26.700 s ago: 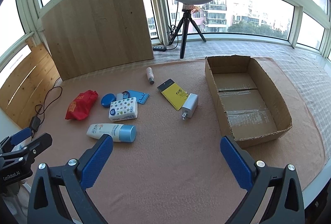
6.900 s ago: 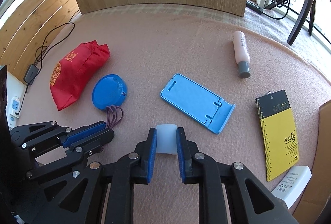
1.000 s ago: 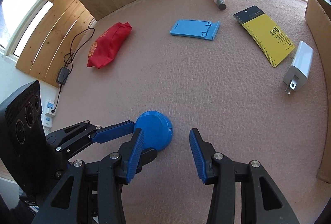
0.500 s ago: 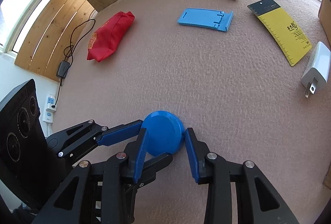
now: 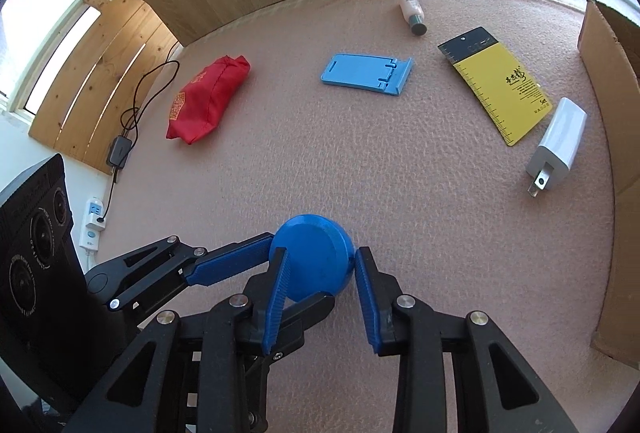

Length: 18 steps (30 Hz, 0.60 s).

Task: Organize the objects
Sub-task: 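Carry the blue lid into the box and open the right gripper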

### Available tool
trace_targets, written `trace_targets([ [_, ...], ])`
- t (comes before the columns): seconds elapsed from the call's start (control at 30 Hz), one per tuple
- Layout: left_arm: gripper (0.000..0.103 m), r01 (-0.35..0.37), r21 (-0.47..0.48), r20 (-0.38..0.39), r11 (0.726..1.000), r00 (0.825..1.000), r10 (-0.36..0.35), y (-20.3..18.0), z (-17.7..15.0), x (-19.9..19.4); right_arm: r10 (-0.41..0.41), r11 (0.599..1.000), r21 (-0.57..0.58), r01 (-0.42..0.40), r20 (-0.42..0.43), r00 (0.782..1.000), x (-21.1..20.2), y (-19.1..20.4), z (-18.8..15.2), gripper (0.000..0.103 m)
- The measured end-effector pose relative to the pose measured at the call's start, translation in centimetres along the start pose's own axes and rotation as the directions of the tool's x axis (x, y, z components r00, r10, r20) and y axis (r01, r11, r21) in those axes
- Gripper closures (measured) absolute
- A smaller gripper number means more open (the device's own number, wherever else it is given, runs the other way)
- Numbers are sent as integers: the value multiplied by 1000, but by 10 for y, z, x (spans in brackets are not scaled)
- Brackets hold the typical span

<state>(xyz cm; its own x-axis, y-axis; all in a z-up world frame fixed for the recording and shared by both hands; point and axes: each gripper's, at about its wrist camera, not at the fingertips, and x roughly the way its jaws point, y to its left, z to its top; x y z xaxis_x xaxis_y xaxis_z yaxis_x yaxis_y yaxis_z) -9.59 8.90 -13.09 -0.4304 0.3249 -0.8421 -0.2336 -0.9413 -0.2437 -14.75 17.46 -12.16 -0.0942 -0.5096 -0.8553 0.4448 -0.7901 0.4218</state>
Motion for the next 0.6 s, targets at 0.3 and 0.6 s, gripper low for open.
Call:
trace_targets([
  [0.3, 53, 31, 104, 54, 994, 998, -37, -52, 38, -6, -44, 999, 37, 40, 117, 992, -57, -28, 4, 72],
  [0.6, 53, 82, 199, 85, 977, 991, -101, -120, 83, 8, -112, 990, 105, 92, 213, 971, -111, -77, 9, 72],
])
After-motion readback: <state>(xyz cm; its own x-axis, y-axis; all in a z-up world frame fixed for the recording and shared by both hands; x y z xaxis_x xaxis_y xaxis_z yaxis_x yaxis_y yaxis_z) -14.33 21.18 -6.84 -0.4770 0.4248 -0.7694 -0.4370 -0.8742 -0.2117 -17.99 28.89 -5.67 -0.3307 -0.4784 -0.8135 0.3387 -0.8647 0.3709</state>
